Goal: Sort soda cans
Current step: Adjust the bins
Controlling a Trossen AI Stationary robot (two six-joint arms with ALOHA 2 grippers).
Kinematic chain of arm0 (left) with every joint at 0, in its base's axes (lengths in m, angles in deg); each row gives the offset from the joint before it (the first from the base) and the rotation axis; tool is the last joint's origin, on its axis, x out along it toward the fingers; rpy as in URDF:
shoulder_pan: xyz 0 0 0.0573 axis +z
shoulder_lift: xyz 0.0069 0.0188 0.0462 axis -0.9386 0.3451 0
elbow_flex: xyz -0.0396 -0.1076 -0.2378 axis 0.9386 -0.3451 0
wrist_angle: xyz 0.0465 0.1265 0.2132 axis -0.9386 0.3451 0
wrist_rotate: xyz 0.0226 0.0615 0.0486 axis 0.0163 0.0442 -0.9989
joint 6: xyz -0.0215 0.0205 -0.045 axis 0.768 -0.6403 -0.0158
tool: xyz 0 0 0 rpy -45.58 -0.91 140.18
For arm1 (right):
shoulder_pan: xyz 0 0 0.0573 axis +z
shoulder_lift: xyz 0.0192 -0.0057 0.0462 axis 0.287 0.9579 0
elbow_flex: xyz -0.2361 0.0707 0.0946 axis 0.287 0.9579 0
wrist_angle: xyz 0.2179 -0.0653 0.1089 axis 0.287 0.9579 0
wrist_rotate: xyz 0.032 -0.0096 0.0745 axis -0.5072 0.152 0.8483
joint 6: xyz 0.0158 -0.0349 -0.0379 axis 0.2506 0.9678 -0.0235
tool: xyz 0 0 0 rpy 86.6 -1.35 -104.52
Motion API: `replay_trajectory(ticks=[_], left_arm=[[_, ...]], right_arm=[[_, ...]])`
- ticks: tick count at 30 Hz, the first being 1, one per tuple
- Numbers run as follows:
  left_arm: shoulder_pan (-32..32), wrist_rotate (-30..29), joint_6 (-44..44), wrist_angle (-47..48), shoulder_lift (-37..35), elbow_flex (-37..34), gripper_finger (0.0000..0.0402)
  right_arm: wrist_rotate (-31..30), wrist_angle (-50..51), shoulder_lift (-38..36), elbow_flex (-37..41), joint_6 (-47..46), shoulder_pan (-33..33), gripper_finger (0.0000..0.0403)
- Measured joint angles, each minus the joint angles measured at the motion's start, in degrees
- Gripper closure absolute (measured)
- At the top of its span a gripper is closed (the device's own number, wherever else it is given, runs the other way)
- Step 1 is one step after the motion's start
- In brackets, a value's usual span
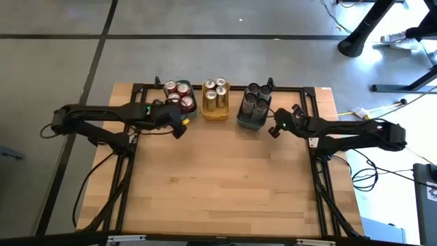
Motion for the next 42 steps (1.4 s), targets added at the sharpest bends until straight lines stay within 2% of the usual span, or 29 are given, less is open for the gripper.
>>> replay_trajectory(ticks=[8, 17, 24, 30, 42], left_arm=[[0.00, -0.01, 10.77, 7.78, -4.05, -4.56, 0.0021], [-0.82, 0.02, 11.52, 8.21, -3.82, -4.88, 0.0021], [-1.06, 0.03, 14.05, 8.18, -3.80, -4.88, 0.0021], [-1.05, 0.13, 19.61, 8.17, -3.80, -4.88, 0.0021], [-0.90, 0.00, 18.39, 8.17, -3.80, -4.88, 0.0021]], right_arm=[[1.65, -8.65, 6.06, 0.15, 10.81, -5.89, 0.0398], [7.16, -21.66, 13.72, 0.16, 19.58, -10.93, 0.0398], [14.17, -31.86, 18.18, 0.08, 26.73, -15.28, 0.0398], [16.32, -36.04, 22.86, -1.21, 30.86, -18.27, 0.0398], [21.61, -37.70, 30.94, -8.47, 46.84, -22.75, 0.0398]])
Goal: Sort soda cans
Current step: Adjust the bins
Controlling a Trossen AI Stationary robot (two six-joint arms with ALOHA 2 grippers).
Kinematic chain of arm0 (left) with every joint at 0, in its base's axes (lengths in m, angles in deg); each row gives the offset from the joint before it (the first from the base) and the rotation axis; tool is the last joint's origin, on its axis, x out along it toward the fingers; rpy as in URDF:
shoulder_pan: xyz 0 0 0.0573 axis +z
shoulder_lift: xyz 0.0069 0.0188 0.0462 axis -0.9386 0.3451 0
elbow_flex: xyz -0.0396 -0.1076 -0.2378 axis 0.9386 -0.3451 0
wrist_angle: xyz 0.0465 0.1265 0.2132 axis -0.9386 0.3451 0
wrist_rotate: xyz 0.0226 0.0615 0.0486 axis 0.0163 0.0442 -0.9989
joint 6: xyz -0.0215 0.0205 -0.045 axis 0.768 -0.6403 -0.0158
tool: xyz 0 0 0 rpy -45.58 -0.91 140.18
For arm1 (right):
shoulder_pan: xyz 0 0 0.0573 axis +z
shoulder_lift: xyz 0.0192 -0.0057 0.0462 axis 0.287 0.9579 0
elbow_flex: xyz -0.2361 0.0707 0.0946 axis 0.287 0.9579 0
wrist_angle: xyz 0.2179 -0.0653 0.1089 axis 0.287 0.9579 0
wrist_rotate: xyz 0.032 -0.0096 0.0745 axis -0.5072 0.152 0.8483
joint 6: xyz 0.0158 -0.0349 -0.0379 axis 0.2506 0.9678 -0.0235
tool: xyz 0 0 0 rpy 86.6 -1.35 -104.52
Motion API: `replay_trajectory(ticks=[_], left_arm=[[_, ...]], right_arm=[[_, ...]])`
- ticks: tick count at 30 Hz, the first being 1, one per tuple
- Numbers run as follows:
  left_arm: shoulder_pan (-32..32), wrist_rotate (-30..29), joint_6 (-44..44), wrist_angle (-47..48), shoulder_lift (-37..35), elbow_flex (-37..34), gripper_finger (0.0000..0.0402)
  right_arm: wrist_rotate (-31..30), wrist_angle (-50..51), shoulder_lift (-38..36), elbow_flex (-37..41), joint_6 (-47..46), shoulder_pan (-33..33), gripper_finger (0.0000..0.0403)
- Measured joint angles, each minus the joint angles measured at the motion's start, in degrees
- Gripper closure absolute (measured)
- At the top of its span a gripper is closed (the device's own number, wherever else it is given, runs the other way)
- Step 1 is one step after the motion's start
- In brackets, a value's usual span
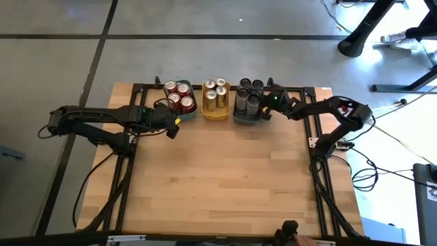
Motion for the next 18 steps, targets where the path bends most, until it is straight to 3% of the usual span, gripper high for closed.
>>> replay_trajectory(ticks=[12, 18], left_arm=[[-0.04, -0.20, -4.41, -3.09, 0.04, 0.00, 0.0021], [-0.04, -0.20, -5.64, -5.03, 0.04, 0.02, 0.0021]], right_arm=[[0.34, 3.22, 2.64, -3.29, 0.49, -0.90, 0.0398], [-1.42, 1.91, 2.52, -3.33, -3.89, -0.92, 0.0398]])
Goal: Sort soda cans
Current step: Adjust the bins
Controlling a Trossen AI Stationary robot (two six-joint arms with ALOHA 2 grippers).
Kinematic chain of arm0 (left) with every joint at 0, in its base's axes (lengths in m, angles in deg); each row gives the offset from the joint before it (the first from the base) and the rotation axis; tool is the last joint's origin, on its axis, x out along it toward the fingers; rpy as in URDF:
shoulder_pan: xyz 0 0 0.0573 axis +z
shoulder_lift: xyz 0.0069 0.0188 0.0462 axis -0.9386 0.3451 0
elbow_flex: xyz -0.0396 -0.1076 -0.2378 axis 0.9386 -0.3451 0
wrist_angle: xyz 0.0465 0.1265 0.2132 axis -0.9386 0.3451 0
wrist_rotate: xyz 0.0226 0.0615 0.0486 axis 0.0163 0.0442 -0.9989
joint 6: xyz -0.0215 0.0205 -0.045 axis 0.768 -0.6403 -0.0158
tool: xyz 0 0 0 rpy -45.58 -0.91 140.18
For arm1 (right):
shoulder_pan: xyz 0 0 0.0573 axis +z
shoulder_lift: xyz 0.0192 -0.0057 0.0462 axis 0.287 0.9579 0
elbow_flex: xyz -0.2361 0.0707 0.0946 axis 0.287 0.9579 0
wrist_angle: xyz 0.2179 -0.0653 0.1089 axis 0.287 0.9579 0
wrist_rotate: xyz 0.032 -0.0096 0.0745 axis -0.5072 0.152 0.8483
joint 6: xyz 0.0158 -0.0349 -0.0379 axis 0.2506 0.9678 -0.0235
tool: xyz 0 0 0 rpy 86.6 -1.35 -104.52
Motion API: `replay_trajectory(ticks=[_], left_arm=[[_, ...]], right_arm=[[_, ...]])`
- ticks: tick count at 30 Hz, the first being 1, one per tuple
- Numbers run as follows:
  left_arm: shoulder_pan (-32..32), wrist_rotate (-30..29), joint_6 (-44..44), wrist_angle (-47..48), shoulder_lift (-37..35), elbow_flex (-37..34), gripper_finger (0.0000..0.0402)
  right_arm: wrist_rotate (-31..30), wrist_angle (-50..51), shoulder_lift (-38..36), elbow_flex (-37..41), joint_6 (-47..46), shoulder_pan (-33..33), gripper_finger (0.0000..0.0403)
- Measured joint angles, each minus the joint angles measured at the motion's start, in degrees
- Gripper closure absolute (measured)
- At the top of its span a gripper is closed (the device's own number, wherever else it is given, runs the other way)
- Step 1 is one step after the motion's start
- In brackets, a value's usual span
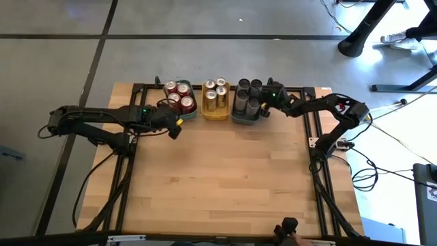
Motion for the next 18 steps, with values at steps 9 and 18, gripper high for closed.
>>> replay_trajectory(ticks=[9, 18], left_arm=[[0.00, 0.00, -0.22, -0.06, 0.00, 0.00, 0.0021], [0.00, -1.86, -1.11, -0.10, 0.00, 0.00, 0.0021]], right_arm=[[5.18, -3.70, 0.00, -0.29, 0.00, 0.01, 0.0398], [7.19, -5.83, 0.33, -0.33, 0.11, 1.97, 0.0398]])
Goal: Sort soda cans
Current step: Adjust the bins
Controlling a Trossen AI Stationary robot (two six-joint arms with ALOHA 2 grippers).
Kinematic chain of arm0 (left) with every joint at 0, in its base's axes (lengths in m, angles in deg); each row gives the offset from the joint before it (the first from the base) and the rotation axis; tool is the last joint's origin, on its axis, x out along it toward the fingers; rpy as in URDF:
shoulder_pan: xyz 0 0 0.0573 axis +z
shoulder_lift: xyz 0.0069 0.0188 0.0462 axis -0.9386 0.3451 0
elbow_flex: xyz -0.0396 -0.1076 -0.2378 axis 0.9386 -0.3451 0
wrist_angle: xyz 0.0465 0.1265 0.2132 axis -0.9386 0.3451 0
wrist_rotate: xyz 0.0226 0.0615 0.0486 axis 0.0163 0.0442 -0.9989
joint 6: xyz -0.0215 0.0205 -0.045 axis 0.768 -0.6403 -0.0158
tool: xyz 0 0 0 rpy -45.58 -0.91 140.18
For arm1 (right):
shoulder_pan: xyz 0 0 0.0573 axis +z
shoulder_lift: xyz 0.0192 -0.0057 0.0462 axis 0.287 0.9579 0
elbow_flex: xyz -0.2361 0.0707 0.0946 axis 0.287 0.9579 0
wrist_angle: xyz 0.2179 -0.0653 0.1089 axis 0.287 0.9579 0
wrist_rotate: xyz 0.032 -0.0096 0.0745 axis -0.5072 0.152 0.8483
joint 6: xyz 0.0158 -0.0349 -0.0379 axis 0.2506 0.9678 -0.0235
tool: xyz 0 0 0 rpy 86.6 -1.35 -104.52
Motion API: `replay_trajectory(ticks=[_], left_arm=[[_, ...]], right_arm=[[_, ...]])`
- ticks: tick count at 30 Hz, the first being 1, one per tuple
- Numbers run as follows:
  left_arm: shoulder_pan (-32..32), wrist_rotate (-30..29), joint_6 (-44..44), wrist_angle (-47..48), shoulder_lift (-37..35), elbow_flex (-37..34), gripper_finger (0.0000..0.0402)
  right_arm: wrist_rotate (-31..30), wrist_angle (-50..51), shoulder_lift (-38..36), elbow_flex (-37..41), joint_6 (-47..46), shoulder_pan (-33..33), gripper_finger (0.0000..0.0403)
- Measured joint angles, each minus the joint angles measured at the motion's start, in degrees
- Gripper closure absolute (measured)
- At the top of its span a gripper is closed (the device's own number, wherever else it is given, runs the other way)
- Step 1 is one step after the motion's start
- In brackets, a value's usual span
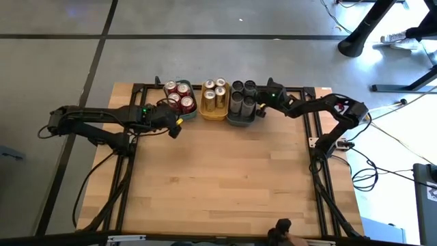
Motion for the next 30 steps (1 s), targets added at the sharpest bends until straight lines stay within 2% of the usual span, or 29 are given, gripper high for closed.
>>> replay_trajectory(ticks=[4, 8, 11, 16, 20, 25, 30], left_arm=[[0.11, -0.12, 1.14, 1.76, 0.00, 0.00, 0.0021], [1.75, -2.20, 7.02, 9.10, 0.00, -0.04, 0.0021], [3.29, -3.16, 9.56, 10.43, 0.00, -1.23, 0.0021], [6.14, -2.73, 13.12, 7.59, 0.13, -4.67, 0.0021], [6.52, -0.27, 6.55, 2.13, 0.15, -6.20, 0.0021], [3.86, 1.16, -0.03, -5.30, -0.03, -6.29, 0.0021], [0.59, 1.22, -5.10, -11.37, -0.09, -6.27, 0.0021]], right_arm=[[-6.53, -0.73, -0.02, -0.02, -0.11, 0.44, 0.0398], [-11.84, 0.28, -0.15, -0.02, -0.44, 0.28, 0.0398], [-12.04, 0.46, -0.15, -0.02, -0.93, 0.34, 0.0398], [-11.92, 1.02, -0.17, -0.02, -4.03, 0.34, 0.0398], [-11.43, 3.62, -0.80, -0.01, -4.96, 0.34, 0.0398], [-11.74, 15.52, -9.05, 0.00, -6.95, 1.08, 0.0398], [-5.95, 29.83, -23.44, 0.00, -13.76, 5.00, 0.0398]])
